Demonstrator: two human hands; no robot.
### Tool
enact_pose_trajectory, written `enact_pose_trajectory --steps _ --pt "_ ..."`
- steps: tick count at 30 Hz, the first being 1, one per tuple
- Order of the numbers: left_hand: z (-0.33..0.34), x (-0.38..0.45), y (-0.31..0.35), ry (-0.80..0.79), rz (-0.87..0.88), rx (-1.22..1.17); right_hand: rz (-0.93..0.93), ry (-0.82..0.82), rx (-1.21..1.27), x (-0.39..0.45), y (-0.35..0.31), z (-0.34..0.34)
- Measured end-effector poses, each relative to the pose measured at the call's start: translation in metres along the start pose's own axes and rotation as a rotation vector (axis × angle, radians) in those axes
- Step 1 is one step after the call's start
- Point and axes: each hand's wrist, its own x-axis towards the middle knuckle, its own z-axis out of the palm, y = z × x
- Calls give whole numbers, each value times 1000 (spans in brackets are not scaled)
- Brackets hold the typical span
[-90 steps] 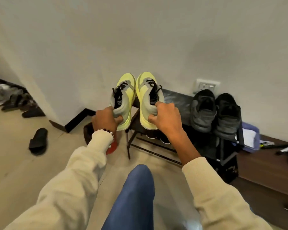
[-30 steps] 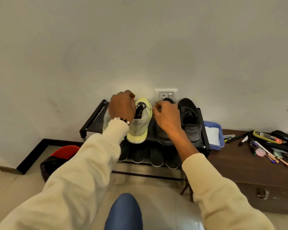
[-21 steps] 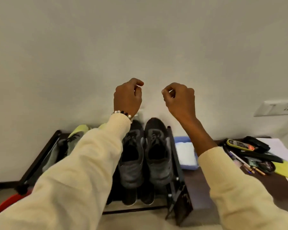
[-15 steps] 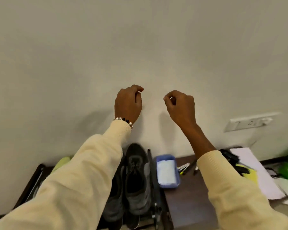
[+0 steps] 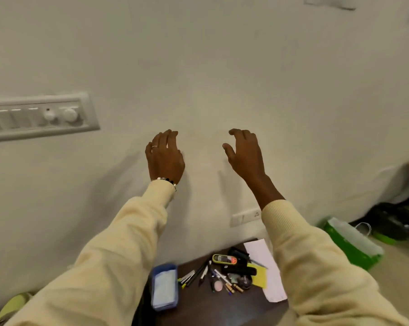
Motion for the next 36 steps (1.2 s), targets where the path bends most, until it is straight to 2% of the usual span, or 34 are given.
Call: enact_pose_trajectory --steps 7,13,18,23,26,33,36 --pt "18 43 49 57 54 55 -57 77 -16 47 50 -42" --pt "42 59 62 66 49 80 -86 105 6 70 79 -36" --pt "57 42 68 28 18 105 -97 110 85 64 97 -25" --pt "69 -8 70 -18 -44 130 -98 2 145 32 125 -11" --pt "77 -55 78 -20 -138 102 -127 -91 192 0 148 3" --pt "122 -191 96 -187 -272 83 -96 -302 294 -105 214 34" --pt "149 -247 96 -268 -347 -10 -54 -432 317 -156 241 55"
